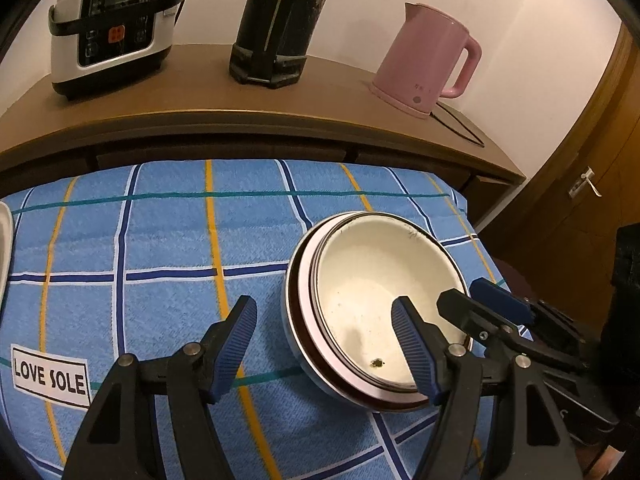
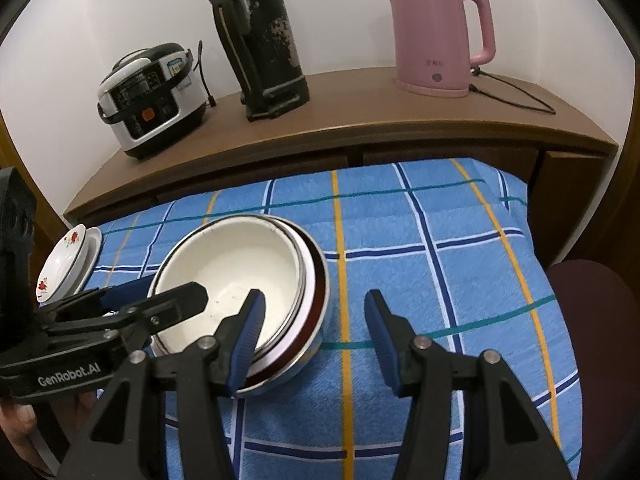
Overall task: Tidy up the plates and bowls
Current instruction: 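Close the left tool on the rim of the nested bowl stack, then carry the nested bowl stack with the left tool over the red-rose plates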
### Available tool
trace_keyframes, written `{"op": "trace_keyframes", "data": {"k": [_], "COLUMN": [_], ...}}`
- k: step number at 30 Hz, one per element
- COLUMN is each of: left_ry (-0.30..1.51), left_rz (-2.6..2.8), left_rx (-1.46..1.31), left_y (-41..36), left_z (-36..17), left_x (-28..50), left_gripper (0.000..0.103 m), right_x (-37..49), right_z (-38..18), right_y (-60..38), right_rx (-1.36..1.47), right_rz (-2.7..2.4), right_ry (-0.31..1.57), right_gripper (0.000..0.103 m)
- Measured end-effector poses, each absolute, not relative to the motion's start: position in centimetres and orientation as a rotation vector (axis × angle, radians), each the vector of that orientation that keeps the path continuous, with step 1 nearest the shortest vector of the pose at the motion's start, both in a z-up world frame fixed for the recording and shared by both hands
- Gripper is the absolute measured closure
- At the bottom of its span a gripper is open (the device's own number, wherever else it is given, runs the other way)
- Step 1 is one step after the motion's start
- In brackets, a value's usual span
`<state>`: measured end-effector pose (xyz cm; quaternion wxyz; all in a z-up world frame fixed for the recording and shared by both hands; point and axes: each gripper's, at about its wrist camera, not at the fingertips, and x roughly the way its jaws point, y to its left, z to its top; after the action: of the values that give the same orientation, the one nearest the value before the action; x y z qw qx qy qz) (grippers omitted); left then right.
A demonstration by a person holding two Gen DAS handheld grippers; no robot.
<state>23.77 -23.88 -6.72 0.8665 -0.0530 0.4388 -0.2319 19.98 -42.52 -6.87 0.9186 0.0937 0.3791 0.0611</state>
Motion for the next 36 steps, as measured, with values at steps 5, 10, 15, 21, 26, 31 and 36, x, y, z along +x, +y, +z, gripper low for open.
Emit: {"op": "trace_keyframes", "data": {"k": [5,10,15,21,26,31,36], "left_ry": [0.932,0.942,0.934,0.927,0.922,0.924,0.911], "left_rz": [-0.487,-0.475,-0.430,-0.402,-0.387,-0.372,-0.345], "left_rx": [-0.117,-0.082,-0.079,-0.089,-0.090,-0.114,-0.135], "left_y": [-24.0,-24.8,-24.9,-24.1,-23.6,-22.5,-21.0], "left_z": [-7.1,-7.8,-8.0,-7.2,-6.5,-6.4,-5.9], "left_x": [24.0,23.7,23.4,23.2,23.0,22.6,22.4], "left_gripper": [0.033,0.052,0.053,0.053,0.053,0.053,0.053], "right_x": [20.1,20.1,20.1,20.1,20.2,20.3,20.5], "right_z": [-7.2,-7.2,-7.0,-6.8,-6.4,-6.0,-5.4], "right_y": [-42.2,-41.4,-41.0,-40.3,-39.7,-38.7,-37.0], "right_rx": [0.203,0.173,0.168,0.161,0.149,0.134,0.118], "right_rz": [0.153,0.121,0.111,0.121,0.126,0.144,0.175], "right_ry": [0.793,0.790,0.794,0.790,0.786,0.786,0.781], "right_gripper": [0.066,0.070,0.074,0.076,0.077,0.077,0.077]}}
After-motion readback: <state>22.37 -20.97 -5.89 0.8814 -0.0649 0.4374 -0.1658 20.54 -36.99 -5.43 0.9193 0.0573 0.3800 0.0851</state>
